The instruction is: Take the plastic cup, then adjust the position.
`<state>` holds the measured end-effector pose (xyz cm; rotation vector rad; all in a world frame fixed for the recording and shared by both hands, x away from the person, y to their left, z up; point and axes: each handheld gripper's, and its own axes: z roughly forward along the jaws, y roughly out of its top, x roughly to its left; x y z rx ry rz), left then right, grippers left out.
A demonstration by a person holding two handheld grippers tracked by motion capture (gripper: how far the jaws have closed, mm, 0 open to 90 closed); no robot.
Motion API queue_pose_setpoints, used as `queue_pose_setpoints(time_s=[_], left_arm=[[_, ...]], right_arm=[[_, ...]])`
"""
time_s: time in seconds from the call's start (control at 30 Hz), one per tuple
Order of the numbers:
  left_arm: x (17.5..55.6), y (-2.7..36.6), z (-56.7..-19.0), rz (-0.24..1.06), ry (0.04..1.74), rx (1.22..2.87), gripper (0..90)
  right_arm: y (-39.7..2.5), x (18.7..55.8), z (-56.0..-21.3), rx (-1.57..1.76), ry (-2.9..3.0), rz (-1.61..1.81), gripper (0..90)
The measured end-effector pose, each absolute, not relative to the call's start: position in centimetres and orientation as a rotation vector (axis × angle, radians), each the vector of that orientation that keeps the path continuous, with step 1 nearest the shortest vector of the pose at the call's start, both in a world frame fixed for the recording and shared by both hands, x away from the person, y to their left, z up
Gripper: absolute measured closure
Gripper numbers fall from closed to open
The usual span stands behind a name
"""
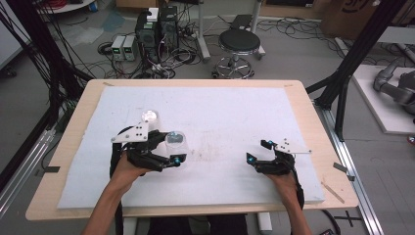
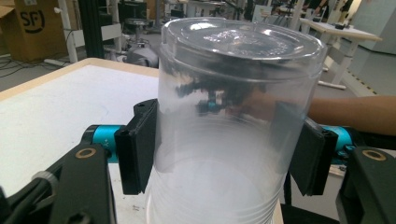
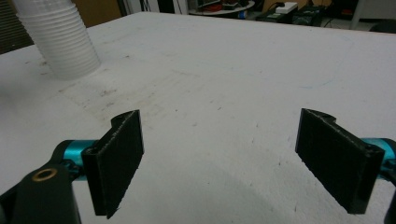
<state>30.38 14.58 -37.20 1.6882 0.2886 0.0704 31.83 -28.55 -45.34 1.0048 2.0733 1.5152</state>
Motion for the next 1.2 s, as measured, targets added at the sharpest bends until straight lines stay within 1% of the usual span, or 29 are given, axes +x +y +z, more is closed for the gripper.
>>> queue_pose_setpoints(time_s=[0.93,1.1,1.2], left_arm=[[30.33,14.59,-37.04,0.090,0.288,1.693,34.1],[30.24,14.49,-36.94,0.091,0.282,1.687,34.2],[30.22,14.38,-36.87,0.087,0.277,1.683,34.3]], right_arm=[[-28.53,31.82,-45.30,0.961,2.098,1.522,14.8],[-28.63,31.76,-45.18,0.937,2.110,1.565,14.8],[-28.33,31.59,-44.45,0.894,2.143,1.616,14.9]])
